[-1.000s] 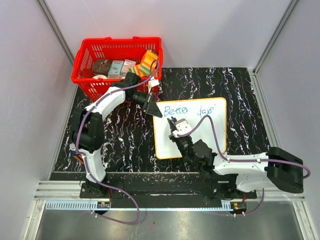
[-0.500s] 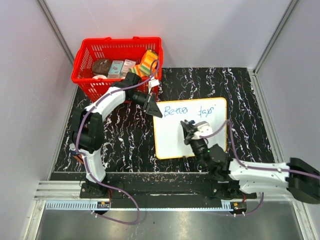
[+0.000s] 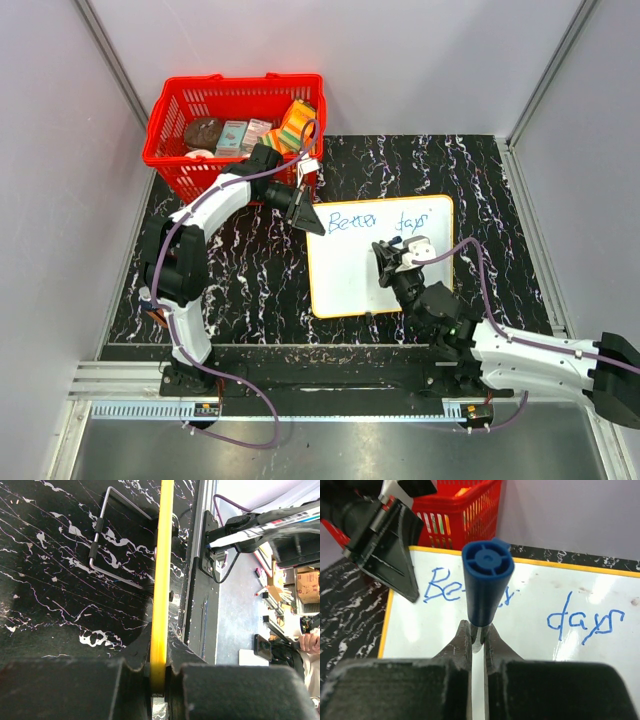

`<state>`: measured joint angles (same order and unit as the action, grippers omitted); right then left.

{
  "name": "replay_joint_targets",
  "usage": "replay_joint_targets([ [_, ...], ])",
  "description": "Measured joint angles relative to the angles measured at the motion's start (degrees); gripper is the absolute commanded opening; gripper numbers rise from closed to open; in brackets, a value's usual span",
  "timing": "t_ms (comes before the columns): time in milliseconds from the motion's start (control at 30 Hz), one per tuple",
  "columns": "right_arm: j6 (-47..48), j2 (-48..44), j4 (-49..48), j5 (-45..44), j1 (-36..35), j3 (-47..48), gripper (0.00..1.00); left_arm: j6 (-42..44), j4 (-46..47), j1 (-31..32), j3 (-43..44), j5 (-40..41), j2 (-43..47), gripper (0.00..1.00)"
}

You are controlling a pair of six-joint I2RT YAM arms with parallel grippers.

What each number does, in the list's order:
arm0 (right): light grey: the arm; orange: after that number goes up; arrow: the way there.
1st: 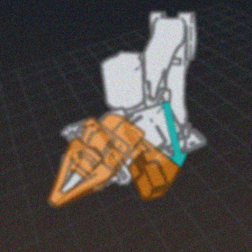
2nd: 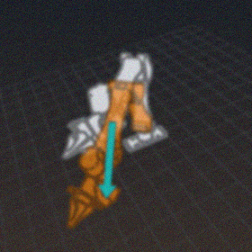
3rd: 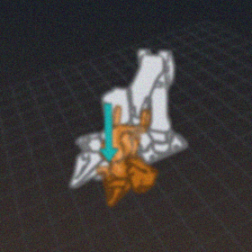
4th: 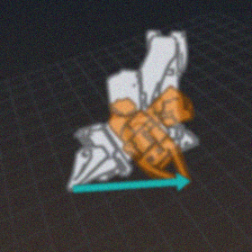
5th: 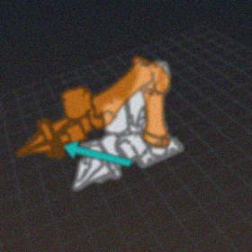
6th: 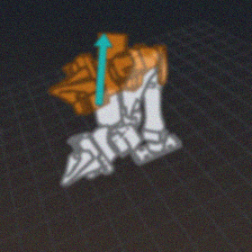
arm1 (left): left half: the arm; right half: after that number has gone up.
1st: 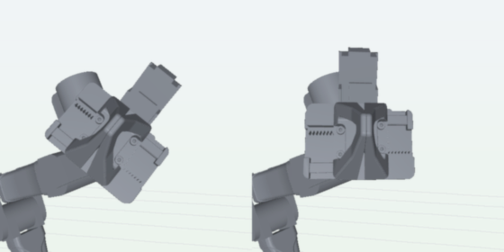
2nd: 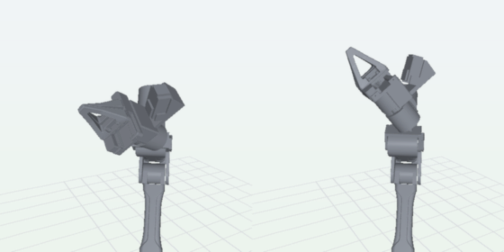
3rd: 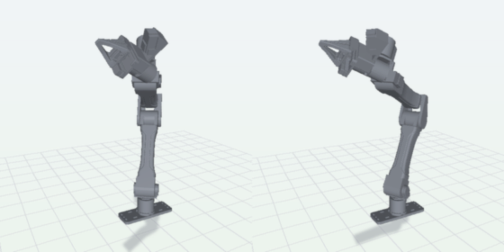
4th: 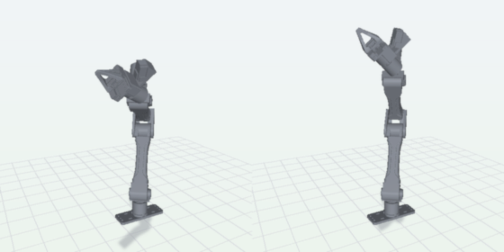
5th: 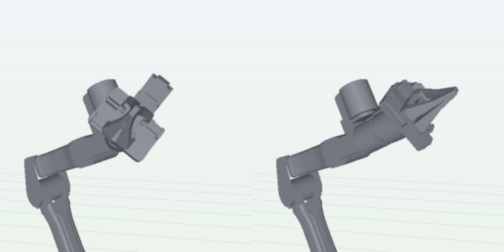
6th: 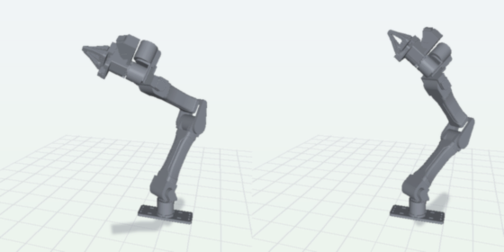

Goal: Write a sentence on the whiteboard

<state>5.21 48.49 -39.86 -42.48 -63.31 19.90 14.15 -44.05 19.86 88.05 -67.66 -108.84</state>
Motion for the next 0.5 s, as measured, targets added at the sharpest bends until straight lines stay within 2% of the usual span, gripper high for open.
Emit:
replay_joint_targets([
  [367, -0.1, 1.5, 2.2, -2.0, 1.5, 0.0, 0.0, 0.0, 0.0, 0.1, 0.0, 0.0, 0.0, 0.0],
  [500, -0.2, -1.0, 3.5, -3.9, 2.0, -0.9, 0.0, 0.0, 0.0, 0.1, 0.0, 0.0, 0.0, 0.0],
])
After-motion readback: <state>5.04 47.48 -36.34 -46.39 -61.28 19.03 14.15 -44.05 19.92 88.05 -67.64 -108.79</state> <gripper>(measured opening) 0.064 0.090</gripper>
